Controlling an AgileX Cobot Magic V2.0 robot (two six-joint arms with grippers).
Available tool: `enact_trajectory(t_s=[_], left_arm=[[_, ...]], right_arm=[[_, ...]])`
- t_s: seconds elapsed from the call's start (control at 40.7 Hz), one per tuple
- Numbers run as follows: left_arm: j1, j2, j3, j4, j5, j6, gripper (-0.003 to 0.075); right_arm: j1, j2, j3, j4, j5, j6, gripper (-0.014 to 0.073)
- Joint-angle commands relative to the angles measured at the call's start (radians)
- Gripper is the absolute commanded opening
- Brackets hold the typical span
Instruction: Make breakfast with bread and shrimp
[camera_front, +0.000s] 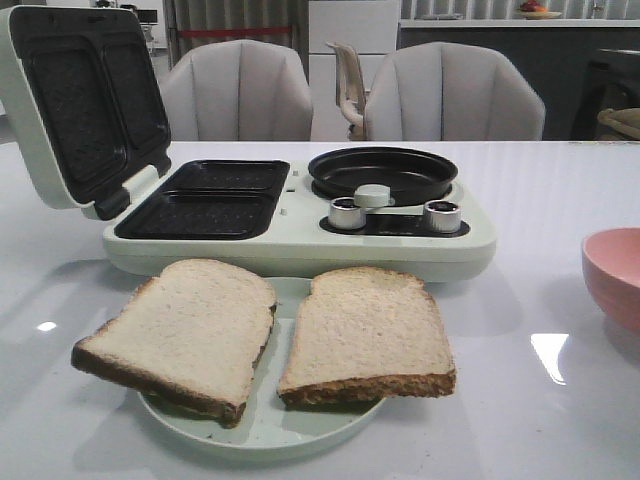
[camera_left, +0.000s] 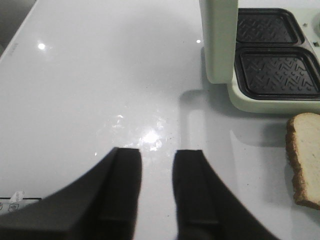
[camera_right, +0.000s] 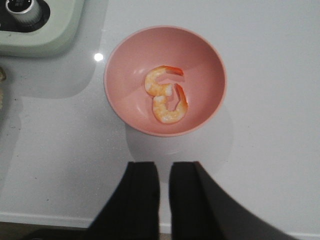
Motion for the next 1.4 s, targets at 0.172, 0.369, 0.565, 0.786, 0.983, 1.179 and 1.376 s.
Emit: enact_trajectory(t_s=[0.172,0.369,0.565,0.786,0.983,1.179,1.376], left_arm=[[-0.010,0.016,-0.029,-0.019,-0.062,0.065,0.0540],[-0.133,0.046,-0.029,-0.047,-0.071,0.213,0.0539],[-0.357,0.134,-0.017,-0.025,-0.115,0.362,0.0534],[-0.621,0.273,0.060,0.221,-0.170,0.399,0.0527],[-0.787,0.402,0.083,0.528,-0.189,0.145,0.0503],[-0.884,0.544,0.083,0.945,-0.156,-0.170,0.0497],[-0.896,0.677,0.081,1.299,-0.156,-0.387,0.0497]], right_arm=[[-0.004,0.006,-0.036,0.002,-0.054,-0.001,0.0444],[-0.004,0.006,-0.036,0.002,-0.054,-0.001,0.0444],[-0.004,0.006,-0.036,0.002,-0.054,-0.001,0.0444],[-0.004,0.006,-0.036,0.002,-0.054,-0.001,0.0444],[-0.004,0.006,-0.036,0.002,-0.054,-0.001,0.0444],[-0.004,0.006,-0.036,0.002,-0.054,-0.001,0.0444],[-0.004,0.006,-0.036,0.002,-0.054,-0.001,0.0444]])
